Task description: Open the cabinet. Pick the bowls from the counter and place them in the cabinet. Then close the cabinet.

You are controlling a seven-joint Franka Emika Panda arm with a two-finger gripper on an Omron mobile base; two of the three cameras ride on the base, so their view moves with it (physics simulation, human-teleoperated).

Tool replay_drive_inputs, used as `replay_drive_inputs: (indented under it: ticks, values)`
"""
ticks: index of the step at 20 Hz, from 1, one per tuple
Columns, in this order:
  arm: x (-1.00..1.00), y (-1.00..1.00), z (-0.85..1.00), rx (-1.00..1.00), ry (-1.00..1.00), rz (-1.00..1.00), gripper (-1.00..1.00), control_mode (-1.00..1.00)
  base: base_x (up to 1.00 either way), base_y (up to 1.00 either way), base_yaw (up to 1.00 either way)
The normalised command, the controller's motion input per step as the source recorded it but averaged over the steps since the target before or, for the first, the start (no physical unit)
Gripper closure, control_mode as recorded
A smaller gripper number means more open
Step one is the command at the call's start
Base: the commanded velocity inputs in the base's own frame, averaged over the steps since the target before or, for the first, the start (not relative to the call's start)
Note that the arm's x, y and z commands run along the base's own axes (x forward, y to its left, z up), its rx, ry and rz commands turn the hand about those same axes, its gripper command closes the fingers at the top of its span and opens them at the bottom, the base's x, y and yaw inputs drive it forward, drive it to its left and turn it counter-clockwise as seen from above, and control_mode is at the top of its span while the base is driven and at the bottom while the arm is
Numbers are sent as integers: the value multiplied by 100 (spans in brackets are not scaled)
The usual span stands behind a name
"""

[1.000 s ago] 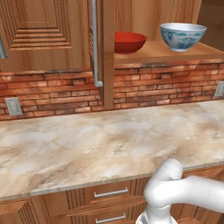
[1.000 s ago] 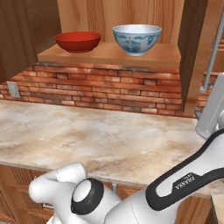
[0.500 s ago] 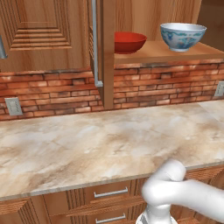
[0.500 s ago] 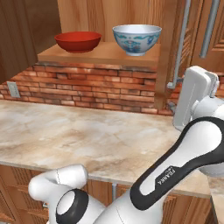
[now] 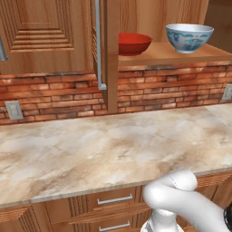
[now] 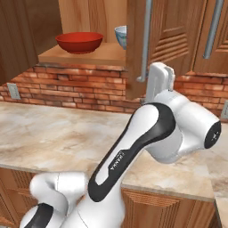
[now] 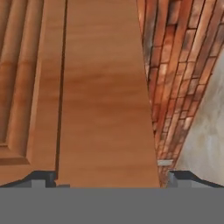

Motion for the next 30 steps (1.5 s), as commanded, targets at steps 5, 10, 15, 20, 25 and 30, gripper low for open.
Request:
replay_drive_inputs:
  ticks: [5,10,15,20,25,30]
  values:
    - [45,71,6,-6,0,-19,-100,-100,0,0,0]
    - [52,26,2,-2,5,-20,-100,-100,0,0,0]
    - [58,14,2,0,19,-18,-100,-100,0,0,0]
    - [55,19,16,0,20,-19,-100,-100,0,0,0]
    - [67,7,-15,1,20,-16,-100,-100,0,0,0]
    - [97,1,-43,0,5,-7,-100,-100,0,0,0]
